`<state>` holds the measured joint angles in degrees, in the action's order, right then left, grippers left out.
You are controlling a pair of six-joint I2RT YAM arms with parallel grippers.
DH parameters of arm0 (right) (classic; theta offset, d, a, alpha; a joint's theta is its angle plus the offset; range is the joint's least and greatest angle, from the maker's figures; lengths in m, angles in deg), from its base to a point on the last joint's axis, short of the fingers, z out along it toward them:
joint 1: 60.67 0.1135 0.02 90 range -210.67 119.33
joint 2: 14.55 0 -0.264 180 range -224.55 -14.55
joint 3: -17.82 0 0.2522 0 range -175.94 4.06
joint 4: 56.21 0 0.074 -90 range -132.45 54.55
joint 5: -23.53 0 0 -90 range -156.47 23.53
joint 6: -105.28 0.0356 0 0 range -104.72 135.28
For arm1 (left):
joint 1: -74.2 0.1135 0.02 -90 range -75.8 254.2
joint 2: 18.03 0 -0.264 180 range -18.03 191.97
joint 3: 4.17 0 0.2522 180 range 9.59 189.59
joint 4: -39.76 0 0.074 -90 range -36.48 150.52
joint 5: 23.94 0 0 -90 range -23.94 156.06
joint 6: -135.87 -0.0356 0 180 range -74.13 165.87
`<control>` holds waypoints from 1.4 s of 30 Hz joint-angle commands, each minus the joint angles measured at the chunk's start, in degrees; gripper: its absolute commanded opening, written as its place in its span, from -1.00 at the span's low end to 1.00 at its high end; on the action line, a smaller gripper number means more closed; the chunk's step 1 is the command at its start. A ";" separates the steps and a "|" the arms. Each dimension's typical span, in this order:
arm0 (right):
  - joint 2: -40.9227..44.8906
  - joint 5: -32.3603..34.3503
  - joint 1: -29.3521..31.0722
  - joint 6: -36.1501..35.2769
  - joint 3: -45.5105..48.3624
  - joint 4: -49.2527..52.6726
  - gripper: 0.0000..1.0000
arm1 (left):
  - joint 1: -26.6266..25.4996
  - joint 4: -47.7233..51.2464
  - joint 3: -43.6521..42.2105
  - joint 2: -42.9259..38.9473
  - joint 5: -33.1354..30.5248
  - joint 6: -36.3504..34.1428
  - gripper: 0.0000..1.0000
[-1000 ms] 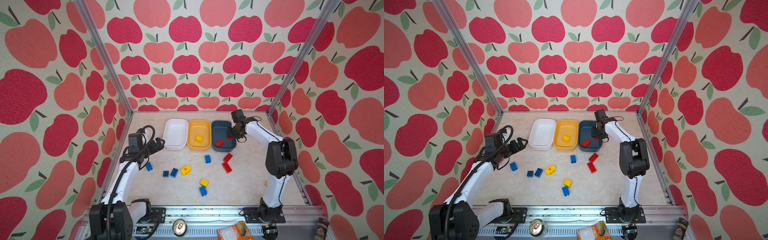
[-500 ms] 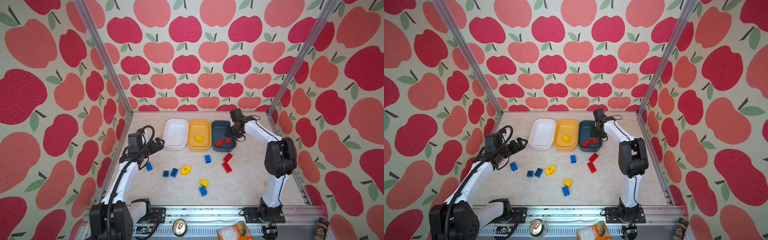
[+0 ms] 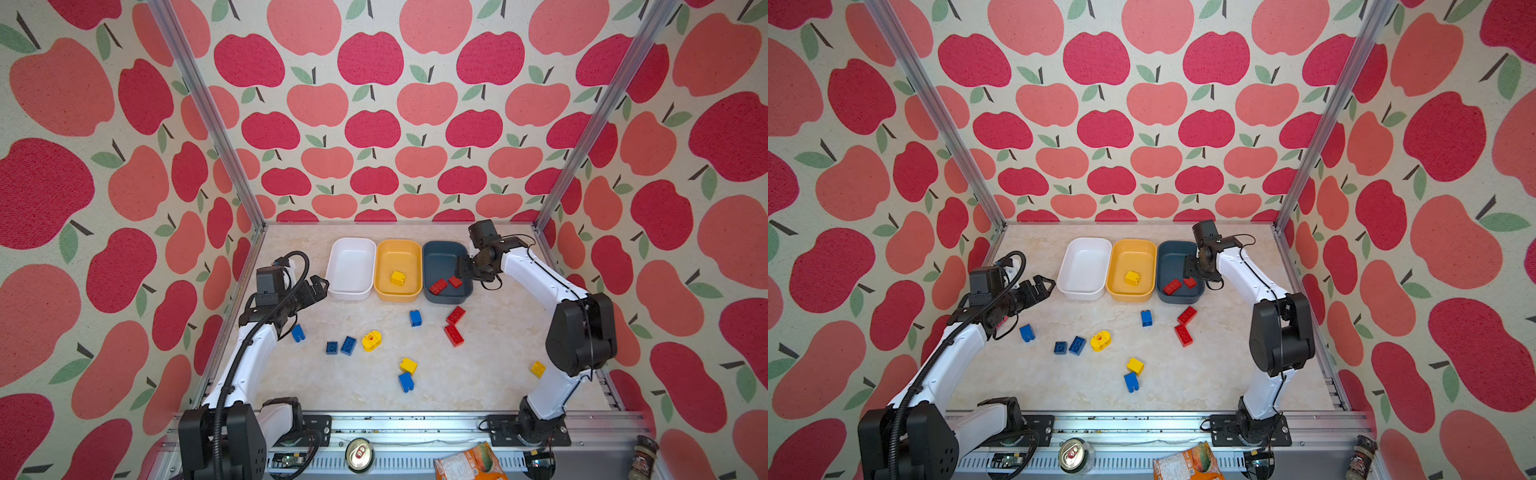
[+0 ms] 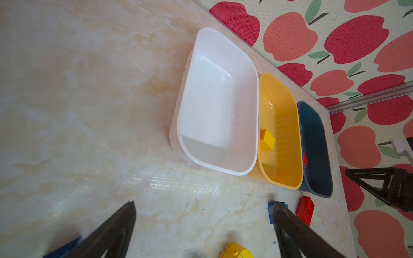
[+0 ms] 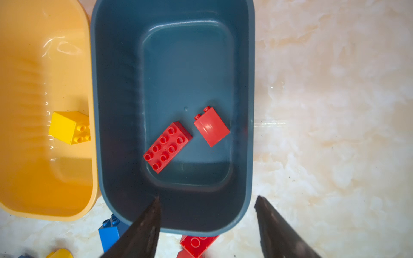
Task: Sort the legos into containers by color
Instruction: 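Move the right gripper back toward the robot over the yellow two-stud brick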
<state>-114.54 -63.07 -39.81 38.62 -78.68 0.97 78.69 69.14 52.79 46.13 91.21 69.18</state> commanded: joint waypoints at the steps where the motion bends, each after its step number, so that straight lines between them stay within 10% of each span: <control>1: 4.34 -0.03 -0.98 2.60 4.25 4.10 0.46 | 0.43 0.38 -0.29 0.52 0.85 0.59 0.95; 23: 34.01 -4.08 -19.87 6.40 35.21 14.41 0.94 | 0.06 0.65 -2.49 2.11 3.44 2.85 0.96; 42: 34.17 -1.26 -35.71 13.59 40.23 18.10 0.99 | 0.21 0.73 -3.91 4.04 1.75 2.00 0.96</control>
<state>-81.40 -63.70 -72.83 49.15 -40.58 16.77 78.71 69.14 49.64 49.52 93.63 71.92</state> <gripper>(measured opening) 0.993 0.979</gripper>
